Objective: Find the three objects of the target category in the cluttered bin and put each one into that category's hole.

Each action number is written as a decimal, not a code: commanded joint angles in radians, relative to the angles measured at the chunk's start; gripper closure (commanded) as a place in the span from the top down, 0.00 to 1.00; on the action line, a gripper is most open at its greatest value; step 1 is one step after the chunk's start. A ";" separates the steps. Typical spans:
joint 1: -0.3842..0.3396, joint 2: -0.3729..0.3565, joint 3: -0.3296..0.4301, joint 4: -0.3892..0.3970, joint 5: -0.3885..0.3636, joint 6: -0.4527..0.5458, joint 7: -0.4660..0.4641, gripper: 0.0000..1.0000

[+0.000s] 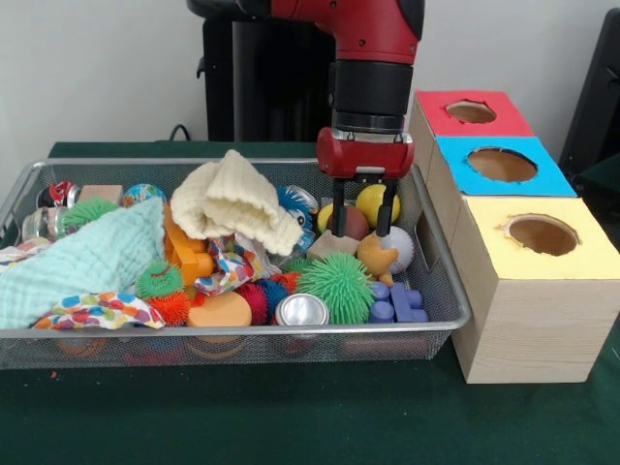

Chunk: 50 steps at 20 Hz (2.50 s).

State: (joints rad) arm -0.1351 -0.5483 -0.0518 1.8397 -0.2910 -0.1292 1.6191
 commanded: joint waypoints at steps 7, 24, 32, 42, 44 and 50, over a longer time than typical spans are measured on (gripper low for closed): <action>-0.030 0.083 0.079 -0.057 0.008 0.043 0.132 1.00; -0.064 0.114 0.136 -0.026 0.033 0.016 0.177 1.00; -0.030 0.134 0.151 -0.025 0.091 -0.012 0.222 1.00; -0.027 0.160 0.168 -0.030 0.136 -0.038 0.222 1.00; -0.026 0.170 0.168 -0.035 0.140 -0.052 0.221 1.00; -0.032 0.194 0.175 -0.037 0.149 -0.073 0.213 1.00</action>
State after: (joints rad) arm -0.1746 -0.4715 -0.0024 1.8388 -0.1815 -0.1972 1.6191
